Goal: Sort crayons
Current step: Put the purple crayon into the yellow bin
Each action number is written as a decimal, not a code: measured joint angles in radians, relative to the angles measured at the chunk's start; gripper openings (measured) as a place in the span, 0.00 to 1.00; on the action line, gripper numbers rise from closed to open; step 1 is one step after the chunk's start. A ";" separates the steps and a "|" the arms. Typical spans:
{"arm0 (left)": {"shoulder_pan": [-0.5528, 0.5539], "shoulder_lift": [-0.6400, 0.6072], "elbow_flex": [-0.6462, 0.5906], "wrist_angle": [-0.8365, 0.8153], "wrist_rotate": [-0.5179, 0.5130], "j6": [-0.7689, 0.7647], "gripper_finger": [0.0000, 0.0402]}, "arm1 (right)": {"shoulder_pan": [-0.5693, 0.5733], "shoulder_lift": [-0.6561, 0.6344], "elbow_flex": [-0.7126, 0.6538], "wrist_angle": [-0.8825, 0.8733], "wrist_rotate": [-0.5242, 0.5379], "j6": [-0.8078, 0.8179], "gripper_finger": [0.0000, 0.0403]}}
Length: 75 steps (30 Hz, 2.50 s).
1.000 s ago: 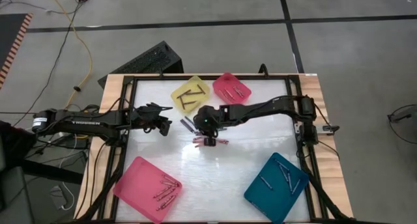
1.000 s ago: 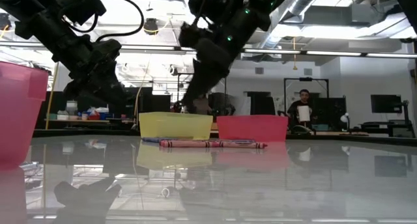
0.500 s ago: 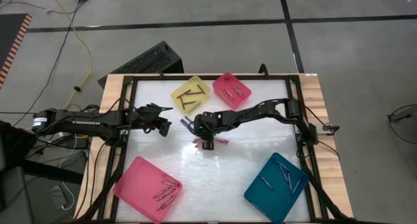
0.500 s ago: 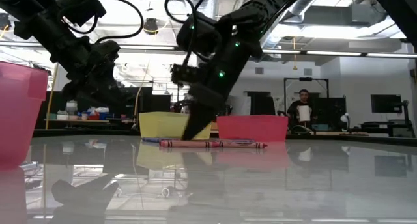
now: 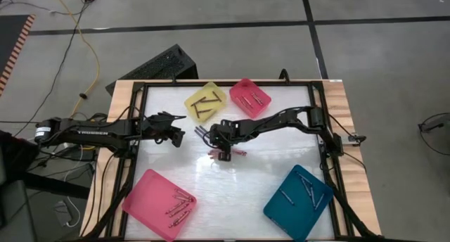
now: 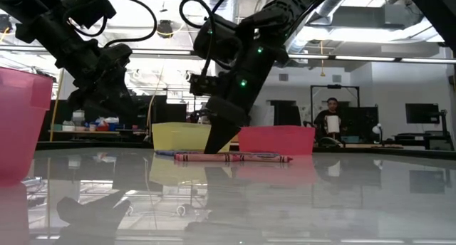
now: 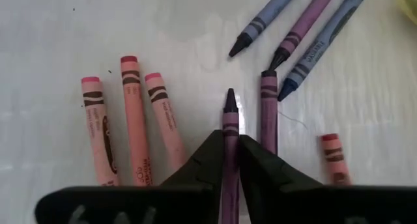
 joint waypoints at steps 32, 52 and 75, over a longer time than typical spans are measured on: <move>0.000 0.000 0.000 -0.003 -0.003 -0.017 0.33 | 0.003 -0.062 -0.001 0.049 0.012 0.130 0.01; 0.000 0.000 0.000 -0.022 -0.008 -0.024 0.33 | -0.060 -0.126 -0.003 0.316 0.012 0.122 0.01; 0.000 0.000 0.000 -0.027 -0.010 -0.041 0.33 | -0.257 -0.111 -0.001 0.680 -0.040 0.092 0.01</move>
